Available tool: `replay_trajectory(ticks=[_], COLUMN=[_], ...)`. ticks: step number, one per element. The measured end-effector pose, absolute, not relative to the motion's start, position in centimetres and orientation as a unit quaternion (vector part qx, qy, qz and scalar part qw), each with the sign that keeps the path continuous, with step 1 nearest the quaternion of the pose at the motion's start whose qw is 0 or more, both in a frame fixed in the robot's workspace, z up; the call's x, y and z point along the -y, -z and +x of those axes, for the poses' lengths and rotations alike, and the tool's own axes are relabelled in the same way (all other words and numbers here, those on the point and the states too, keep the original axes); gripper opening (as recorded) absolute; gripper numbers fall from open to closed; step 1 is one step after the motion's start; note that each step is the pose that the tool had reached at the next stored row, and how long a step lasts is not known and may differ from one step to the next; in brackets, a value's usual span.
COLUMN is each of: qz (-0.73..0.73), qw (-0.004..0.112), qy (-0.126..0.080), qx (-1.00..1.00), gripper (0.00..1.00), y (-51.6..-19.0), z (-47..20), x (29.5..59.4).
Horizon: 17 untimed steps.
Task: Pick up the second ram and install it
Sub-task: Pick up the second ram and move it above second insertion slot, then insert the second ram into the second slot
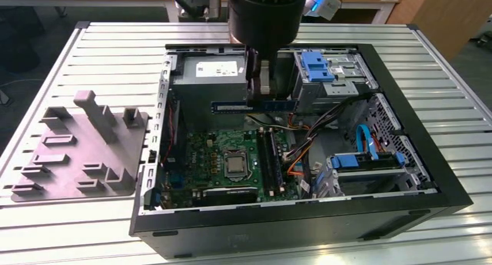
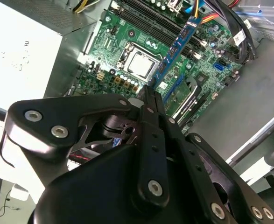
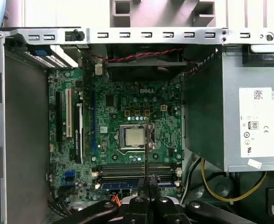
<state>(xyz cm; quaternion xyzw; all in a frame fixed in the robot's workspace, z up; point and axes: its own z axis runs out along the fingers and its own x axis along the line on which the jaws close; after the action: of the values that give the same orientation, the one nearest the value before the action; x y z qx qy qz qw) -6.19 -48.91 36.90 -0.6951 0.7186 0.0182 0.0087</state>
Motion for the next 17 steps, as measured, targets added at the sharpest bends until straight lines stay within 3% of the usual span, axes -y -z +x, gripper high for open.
replay_trajectory(ticks=[17], qz=[-0.695], qw=[0.009], qy=[-0.018], qx=[-0.719], gripper=[0.11], y=[-36.15], z=[-6.19], x=[48.91])
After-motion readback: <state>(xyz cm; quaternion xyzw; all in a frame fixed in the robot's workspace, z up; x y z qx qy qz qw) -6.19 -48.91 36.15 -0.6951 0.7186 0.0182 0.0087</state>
